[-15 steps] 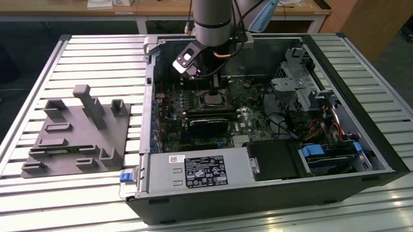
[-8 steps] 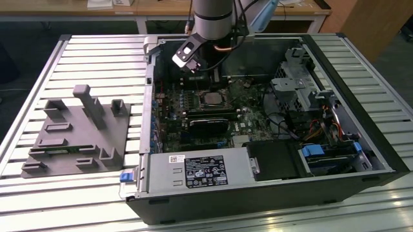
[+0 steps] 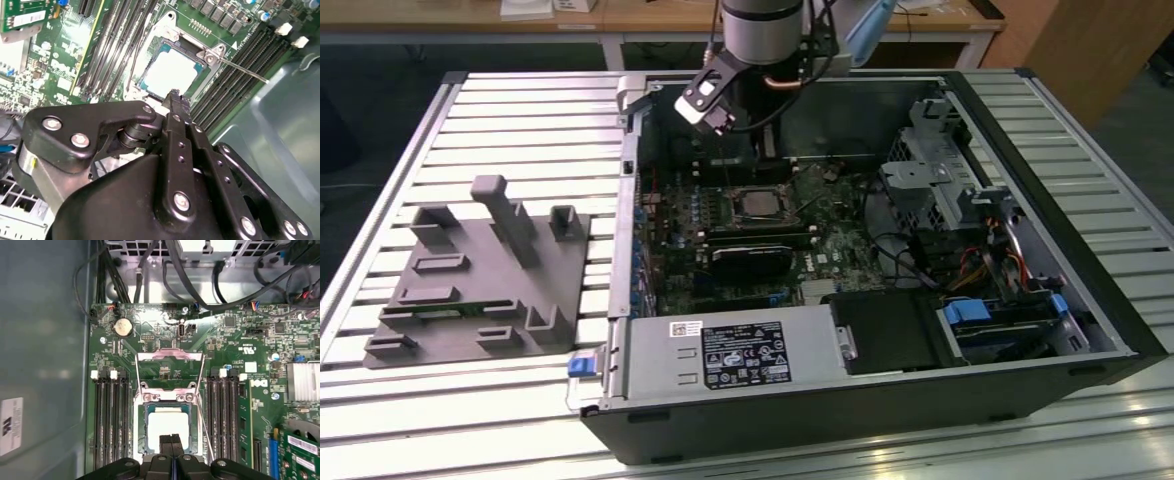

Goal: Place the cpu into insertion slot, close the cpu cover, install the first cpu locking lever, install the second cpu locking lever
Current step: 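Place the cpu into insertion slot, then close the cpu cover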

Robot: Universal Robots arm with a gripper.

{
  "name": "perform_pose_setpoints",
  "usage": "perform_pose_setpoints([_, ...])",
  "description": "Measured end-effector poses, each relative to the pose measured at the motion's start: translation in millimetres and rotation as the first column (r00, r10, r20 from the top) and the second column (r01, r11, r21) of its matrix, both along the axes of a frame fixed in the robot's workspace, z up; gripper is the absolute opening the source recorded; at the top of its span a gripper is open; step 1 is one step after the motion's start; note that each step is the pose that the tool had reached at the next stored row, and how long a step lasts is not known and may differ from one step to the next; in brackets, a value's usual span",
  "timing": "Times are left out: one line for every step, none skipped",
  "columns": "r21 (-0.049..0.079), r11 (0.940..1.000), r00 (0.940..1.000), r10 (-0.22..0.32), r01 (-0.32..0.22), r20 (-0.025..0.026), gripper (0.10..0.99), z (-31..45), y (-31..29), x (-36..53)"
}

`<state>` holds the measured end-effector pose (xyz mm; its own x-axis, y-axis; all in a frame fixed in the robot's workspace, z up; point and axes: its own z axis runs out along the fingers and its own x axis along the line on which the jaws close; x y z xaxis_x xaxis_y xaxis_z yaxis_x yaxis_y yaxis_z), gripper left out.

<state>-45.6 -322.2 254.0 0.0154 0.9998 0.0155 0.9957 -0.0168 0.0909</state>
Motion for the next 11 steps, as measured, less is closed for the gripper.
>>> perform_pose_setpoints([0.0,1.0,1.0,0.0,0.0,0.0002,0.106,2.0,0.0,0.0])
perform_pose_setpoints([0.0,1.0,1.0,0.0,0.0,0.0003,0.106,3.8,0.0,0.0])
perform_pose_setpoints([0.0,1.0,1.0,0.0,0.0,0.0004,0.106,4.9,0.0,0.0])
perform_pose_setpoints([0.0,1.0,1.0,0.0,0.0,0.0005,0.106,5.1,0.0,0.0])
perform_pose_setpoints([0.0,1.0,1.0,0.0,0.0,0.0006,0.106,5.1,0.0,0.0])
perform_pose_setpoints([0.0,1.0,1.0,0.0,0.0,0.0007,0.106,5.1,0.0,0.0])
perform_pose_setpoints([0.0,1.0,1.0,0.0,0.0,0.0006,0.106,5.3,0.0,0.0])
perform_pose_setpoints([0.0,1.0,1.0,0.0,0.0,0.0005,0.106,5.4,0.0,0.0])
perform_pose_setpoints([0.0,1.0,1.0,0.0,0.0,0.0005,0.106,5.4,0.0,0.0])
perform_pose_setpoints([0.0,1.0,1.0,0.0,0.0,0.0005,0.106,6.1,0.0,0.0])
perform_pose_setpoints([0.0,1.0,1.0,0.0,0.0,0.0005,0.106,6.9,0.0,0.0])
